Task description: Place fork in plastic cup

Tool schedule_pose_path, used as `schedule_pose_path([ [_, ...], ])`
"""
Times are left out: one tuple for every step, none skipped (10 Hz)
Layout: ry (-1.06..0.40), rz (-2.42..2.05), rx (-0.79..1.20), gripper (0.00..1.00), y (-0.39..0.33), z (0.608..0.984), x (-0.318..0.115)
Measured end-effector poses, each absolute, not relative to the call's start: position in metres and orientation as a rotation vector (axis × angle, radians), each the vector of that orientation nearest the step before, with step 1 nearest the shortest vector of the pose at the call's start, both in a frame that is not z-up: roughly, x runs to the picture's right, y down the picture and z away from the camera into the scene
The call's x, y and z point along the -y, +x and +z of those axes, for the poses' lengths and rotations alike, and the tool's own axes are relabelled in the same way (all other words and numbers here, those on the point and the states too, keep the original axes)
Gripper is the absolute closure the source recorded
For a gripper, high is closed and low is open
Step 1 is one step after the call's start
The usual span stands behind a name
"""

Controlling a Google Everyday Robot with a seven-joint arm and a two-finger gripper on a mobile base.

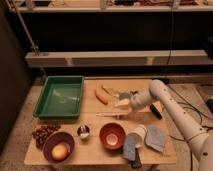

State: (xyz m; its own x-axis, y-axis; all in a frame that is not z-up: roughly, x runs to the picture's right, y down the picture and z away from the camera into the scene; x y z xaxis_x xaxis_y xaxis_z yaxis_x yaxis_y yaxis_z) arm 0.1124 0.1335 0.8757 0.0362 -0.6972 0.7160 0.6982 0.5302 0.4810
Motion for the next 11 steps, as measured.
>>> schedule_pose_path([
  [-0.001, -1.071, 1.099, 0.2, 0.1124, 0.8757, -0.1335],
  [-0.001, -1.071, 1.099, 0.2, 0.1124, 0.8757, -0.1335],
  [-0.001, -1.071, 1.099, 0.2, 0.1124, 0.8757, -0.1335],
  [-0.001, -1.071, 1.099, 0.2, 0.1124, 0.8757, -0.1335],
  [-0.001, -1.071, 1.099, 0.2, 0.1125, 0.8757, -0.1336],
  [-0.001, -1.071, 1.099, 0.2, 0.1126, 0.8757, -0.1336],
  [-0.002, -1.077, 1.101, 0.2, 0.1113, 0.8702, -0.1283],
  [-0.003, -1.078, 1.104, 0.2, 0.1107, 0.8684, -0.1269],
  [-0.003, -1.077, 1.103, 0.2, 0.1118, 0.868, -0.1268],
  [-0.003, -1.076, 1.102, 0.2, 0.1127, 0.8679, -0.1271],
  [-0.003, -1.075, 1.102, 0.2, 0.1127, 0.8678, -0.127],
])
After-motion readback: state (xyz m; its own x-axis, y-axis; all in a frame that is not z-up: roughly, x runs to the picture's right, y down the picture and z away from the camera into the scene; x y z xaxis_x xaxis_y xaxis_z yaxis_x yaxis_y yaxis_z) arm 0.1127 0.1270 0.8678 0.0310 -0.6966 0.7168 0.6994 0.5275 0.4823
